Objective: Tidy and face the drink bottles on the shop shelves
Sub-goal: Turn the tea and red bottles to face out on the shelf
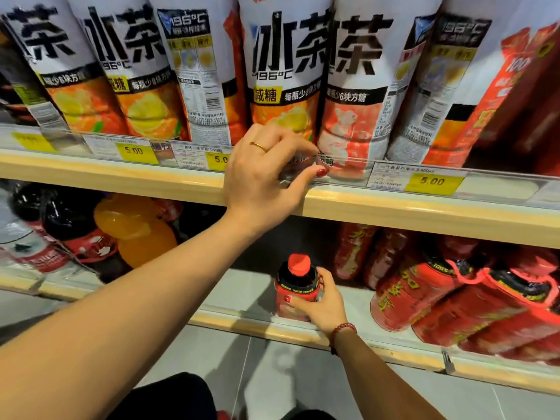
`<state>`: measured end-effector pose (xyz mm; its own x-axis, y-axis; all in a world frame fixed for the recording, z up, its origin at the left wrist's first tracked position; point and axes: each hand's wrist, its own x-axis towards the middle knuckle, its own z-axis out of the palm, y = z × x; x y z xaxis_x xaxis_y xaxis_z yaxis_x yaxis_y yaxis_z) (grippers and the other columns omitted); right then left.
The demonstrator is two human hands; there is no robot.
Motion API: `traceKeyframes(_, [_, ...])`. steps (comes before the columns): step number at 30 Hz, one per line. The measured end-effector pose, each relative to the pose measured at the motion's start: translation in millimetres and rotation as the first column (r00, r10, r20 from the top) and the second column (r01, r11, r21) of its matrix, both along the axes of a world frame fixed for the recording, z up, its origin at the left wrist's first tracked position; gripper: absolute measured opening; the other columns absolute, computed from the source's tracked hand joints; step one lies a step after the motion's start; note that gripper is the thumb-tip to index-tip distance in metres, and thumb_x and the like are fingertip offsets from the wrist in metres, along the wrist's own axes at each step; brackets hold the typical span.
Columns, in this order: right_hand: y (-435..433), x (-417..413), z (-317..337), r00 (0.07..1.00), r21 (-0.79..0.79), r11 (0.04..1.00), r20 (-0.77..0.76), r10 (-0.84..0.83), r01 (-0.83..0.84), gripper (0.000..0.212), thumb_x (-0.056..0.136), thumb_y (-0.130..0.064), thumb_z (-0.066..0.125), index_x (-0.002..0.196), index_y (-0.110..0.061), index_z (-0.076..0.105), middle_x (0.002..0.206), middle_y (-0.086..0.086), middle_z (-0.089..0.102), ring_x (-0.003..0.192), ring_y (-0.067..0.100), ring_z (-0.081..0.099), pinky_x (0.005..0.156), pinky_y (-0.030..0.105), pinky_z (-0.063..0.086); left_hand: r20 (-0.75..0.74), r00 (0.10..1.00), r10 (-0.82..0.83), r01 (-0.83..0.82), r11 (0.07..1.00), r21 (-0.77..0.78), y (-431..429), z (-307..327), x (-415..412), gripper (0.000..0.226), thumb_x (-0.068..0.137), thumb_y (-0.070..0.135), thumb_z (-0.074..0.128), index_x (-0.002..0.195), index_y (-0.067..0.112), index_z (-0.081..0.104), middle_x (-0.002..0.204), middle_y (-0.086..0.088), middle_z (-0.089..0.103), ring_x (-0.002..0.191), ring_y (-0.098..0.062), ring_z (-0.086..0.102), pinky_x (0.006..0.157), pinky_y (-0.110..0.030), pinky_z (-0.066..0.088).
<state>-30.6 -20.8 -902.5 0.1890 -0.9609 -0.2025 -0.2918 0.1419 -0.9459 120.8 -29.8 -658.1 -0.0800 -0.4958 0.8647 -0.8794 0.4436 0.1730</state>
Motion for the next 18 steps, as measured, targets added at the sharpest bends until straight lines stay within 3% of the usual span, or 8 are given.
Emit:
traceKeyframes(9, [-1.5,-3.9,4.8,1.000,-0.053,0.999,0.007,0.002,-0.002,0.070,0.045,-0.041,0.087,0.106,-0.043,0.051,0.104,-0.018,0.065,0.099,-0.001,0.062,0.089,0.028,0.052,-0.007,1.000,0.004,-0.004,1.000,0.004,-1.3,-1.4,-0.4,0.019,0.081,0.032,0.074,0.085,0.013,0.071,0.084,-0.005,0.066,0.078,-0.026,0.058,0.065,-0.032,0.044])
traceKeyframes(14, [14.2,-17.4,21.5,0.999,-0.140,0.990,0.024,-0.028,0.031,0.071,0.050,-0.023,0.092,0.106,-0.040,0.053,0.107,-0.020,0.062,0.101,-0.016,0.054,0.077,0.003,0.044,0.012,1.000,0.015,-0.016,0.999,0.047,-0.9,-1.1,0.3,0.019,0.081,0.032,0.072,0.087,0.014,0.070,0.086,-0.005,0.065,0.080,-0.026,0.057,0.066,-0.033,0.044])
traceKeyframes(18, [35.8,-43.8,52.3,0.994,-0.214,0.971,0.051,-0.094,0.103,0.068,0.053,-0.020,0.092,0.104,-0.041,0.054,0.107,-0.025,0.059,0.099,-0.023,0.050,0.073,-0.004,0.039,0.033,0.999,0.032,-0.035,0.996,0.081,1.8,1.5,0.0,0.020,0.081,0.032,0.071,0.089,0.014,0.068,0.087,-0.005,0.063,0.081,-0.026,0.056,0.068,-0.033,0.042])
